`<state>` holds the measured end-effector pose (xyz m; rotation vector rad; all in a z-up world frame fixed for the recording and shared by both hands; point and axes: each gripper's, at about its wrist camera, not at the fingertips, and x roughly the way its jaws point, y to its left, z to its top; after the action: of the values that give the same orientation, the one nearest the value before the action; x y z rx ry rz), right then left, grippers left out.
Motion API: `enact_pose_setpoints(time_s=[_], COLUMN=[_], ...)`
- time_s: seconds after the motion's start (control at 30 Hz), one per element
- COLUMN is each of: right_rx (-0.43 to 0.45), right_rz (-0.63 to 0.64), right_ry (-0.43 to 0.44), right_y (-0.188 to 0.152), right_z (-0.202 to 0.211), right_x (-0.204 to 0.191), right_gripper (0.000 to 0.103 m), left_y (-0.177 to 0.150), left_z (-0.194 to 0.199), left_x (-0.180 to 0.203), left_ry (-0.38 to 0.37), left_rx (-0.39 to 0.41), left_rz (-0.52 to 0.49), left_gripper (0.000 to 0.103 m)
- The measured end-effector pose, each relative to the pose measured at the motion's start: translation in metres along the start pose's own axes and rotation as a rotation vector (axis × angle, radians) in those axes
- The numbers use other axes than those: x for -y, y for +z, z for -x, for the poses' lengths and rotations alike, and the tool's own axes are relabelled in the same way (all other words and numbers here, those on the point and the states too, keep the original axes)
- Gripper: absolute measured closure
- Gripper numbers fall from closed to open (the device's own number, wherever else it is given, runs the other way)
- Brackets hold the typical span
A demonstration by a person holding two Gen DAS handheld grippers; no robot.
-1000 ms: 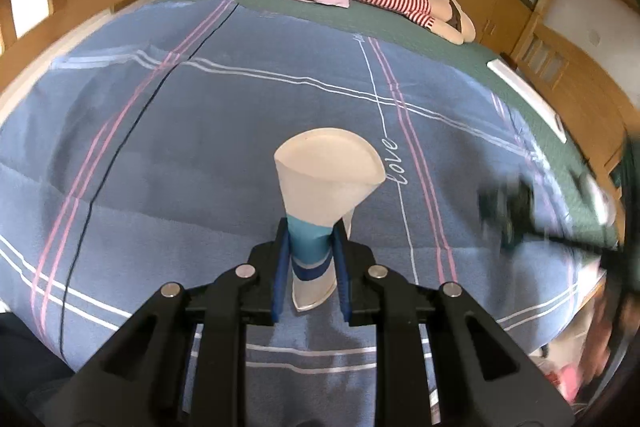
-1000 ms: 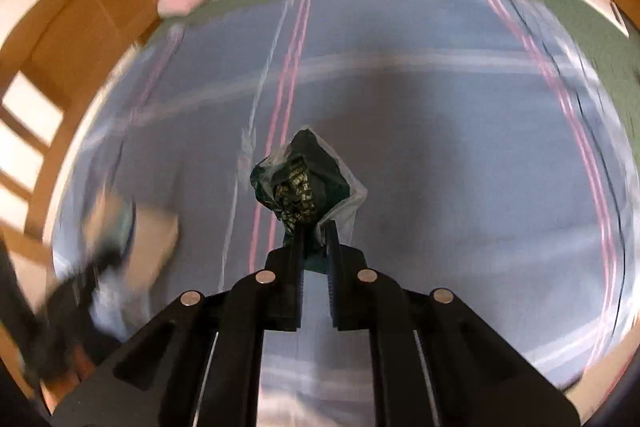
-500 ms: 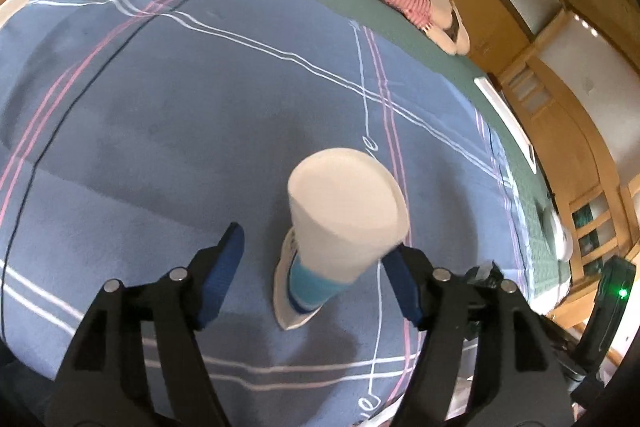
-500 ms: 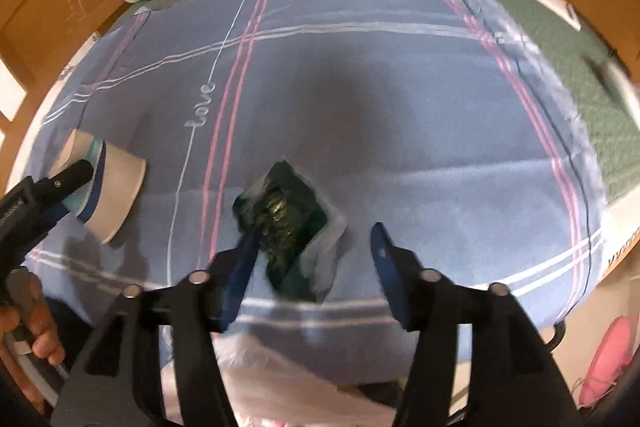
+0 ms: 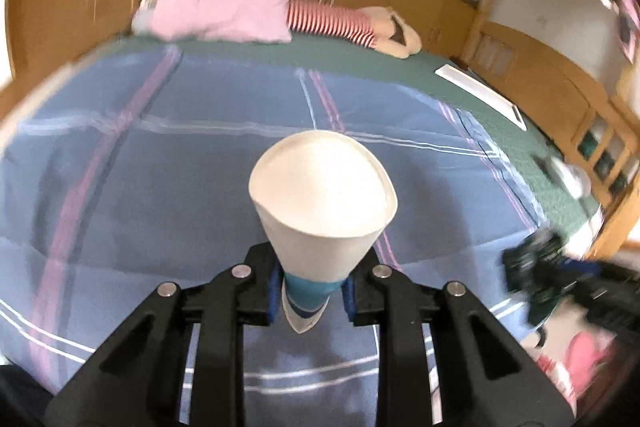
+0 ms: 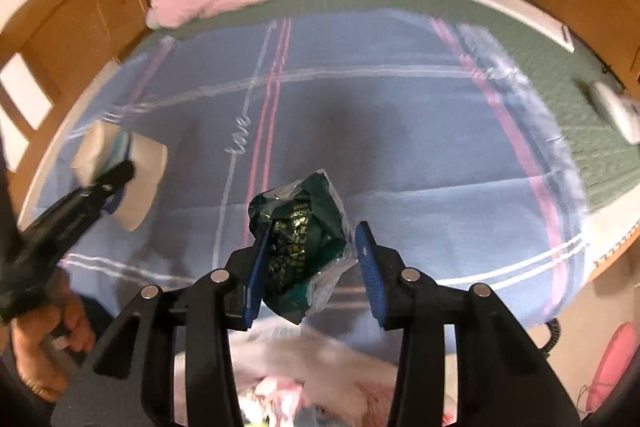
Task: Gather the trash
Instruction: 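Carry the green bag over the bin bag with the right tool while the left tool carries the cup, then drop the cup into the bin bag with the left tool while the right tool drops the green bag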
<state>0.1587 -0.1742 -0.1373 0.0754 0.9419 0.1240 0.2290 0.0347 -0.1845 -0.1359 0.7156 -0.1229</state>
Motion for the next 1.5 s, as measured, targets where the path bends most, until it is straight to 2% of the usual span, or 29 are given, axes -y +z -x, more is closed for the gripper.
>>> enact_pose_setpoints(time_s=[0.1,0.23,0.37,0.47,0.53,0.63,0.73,1.0,1.23,1.3,1.33,1.37,1.43,1.5], right_rx=[0.067,0.165,0.199,0.194,0.186,0.200,0.202,0.189,0.176,0.168,0.164,0.158,0.140,0.124], right_rz=[-0.042,-0.075,-0.068,-0.060,-0.056,-0.063,-0.074,-0.068,-0.079,-0.080,-0.081,-0.082,-0.078,-0.074], right_ry=[-0.002,0.026,0.040,0.027,0.018,-0.007,0.000,0.002,0.009,0.010,0.011,0.013,0.015,0.020], right_y=[-0.007,-0.021,-0.038,-0.048,-0.055,-0.063,-0.069,-0.076,-0.083,-0.084,-0.083,-0.084,-0.085,-0.087], right_z=[0.057,0.128,0.175,0.195,0.203,0.214,0.217,0.210,0.207,0.206,0.204,0.202,0.197,0.191], right_x=[0.009,0.013,0.014,0.017,0.018,0.025,0.029,0.030,0.037,0.037,0.036,0.036,0.034,0.032], right_gripper=[0.060,0.060,0.060,0.060,0.060,0.060,0.060,0.060,0.060,0.060,0.060,0.060,0.060,0.060], left_y=[0.006,0.013,0.006,-0.011,-0.024,-0.045,-0.059,-0.069,-0.074,-0.075,-0.075,-0.074,-0.071,-0.067], left_z=[0.050,0.129,0.198,0.231,0.234,0.232,0.232,0.207,0.195,0.193,0.194,0.196,0.202,0.211], left_x=[0.015,0.042,0.064,0.081,0.089,0.094,0.104,0.118,0.130,0.131,0.130,0.129,0.128,0.126], left_ry=[0.033,0.020,-0.022,-0.074,-0.075,-0.103,-0.104,-0.157,-0.175,-0.172,-0.167,-0.161,-0.145,-0.114], left_rx=[0.051,0.134,0.196,0.220,0.190,0.110,0.074,-0.025,-0.065,-0.074,-0.075,-0.068,-0.043,-0.008], left_rz=[-0.053,-0.103,-0.147,-0.212,-0.268,-0.280,-0.321,-0.343,-0.364,-0.365,-0.361,-0.353,-0.351,-0.349], left_gripper=[0.079,0.079,0.078,0.078,0.078,0.078,0.078,0.078,0.076,0.061,0.043,0.035,0.034,0.027])
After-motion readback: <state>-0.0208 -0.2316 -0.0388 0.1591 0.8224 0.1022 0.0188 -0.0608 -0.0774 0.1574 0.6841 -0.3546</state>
